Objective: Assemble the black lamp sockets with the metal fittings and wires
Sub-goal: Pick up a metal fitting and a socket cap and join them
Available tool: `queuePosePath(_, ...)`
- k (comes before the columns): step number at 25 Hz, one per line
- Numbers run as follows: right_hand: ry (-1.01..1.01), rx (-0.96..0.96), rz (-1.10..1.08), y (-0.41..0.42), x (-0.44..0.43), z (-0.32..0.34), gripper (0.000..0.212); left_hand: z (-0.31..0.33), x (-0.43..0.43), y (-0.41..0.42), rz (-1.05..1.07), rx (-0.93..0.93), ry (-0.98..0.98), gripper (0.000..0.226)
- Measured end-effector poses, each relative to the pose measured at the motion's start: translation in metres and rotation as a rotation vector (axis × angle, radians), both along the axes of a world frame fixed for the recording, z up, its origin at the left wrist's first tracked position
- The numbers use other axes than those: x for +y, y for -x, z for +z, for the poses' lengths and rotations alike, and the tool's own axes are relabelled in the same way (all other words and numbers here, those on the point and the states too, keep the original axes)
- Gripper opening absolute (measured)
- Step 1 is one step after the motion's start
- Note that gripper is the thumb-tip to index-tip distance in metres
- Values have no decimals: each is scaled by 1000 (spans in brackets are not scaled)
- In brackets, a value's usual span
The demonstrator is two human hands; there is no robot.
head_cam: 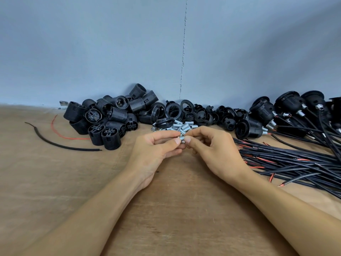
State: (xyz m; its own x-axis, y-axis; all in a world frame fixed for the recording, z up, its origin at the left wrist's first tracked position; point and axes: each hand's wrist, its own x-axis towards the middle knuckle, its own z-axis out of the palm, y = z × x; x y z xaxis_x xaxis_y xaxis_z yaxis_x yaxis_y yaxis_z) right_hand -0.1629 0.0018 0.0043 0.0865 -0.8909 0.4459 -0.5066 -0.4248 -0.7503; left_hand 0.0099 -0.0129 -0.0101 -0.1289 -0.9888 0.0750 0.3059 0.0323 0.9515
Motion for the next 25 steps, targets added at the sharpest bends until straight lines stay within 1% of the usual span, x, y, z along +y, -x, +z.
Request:
queuePosePath(2,4,61,-32,0,-1,0,28,0,1,0,2,-24,25,18)
queuePosePath(4,-31,73,-70,0,-2,0,42,0,2,2,-4,-47,33,18)
queuePosePath(5,-47,64,-73,0,-3,-1,45,0,2,2,1,-51,33,18)
queuePosePath(6,-61,37,-57,0,-3,-2,39,0,2,2,9,-47,31,18)
queuePosePath(8,-82,-27,-13,0,-4,-2,14,0,1,1,26,-30,27,17)
queuePosePath(9,-79,-25,-8,1,-4,-2,9,0,1,1,30,-29,25,17)
queuePosePath(12,-96,55,-33,3,-5,-3,34,0,0,2,28,-52,26,17)
queuePosePath(13,-121,36,-8,3,-5,-3,31,0,0,2,30,-53,25,17)
queuePosePath(15,-152,1,50,2,-5,-2,16,0,0,2,36,-56,24,17)
queuePosePath(16,-141,13,48,2,-5,-2,20,0,1,2,35,-62,25,17)
queuePosePath(18,-147,18,26,3,-6,-4,38,0,1,2,29,-78,33,18)
queuePosePath(19,-161,-13,36,3,-6,-3,34,0,1,2,28,-83,36,18)
queuePosePath(21,-181,-37,80,3,-6,-3,17,0,1,3,30,-88,45,19)
queuePosePath(22,-176,-23,85,3,-7,-3,20,0,1,3,32,-92,48,20)
queuePosePath(24,-196,-36,76,1,-7,-3,44,0,1,4,35,-101,54,22)
queuePosePath(25,-213,-52,81,1,-6,-2,45,-1,1,4,38,-105,57,23)
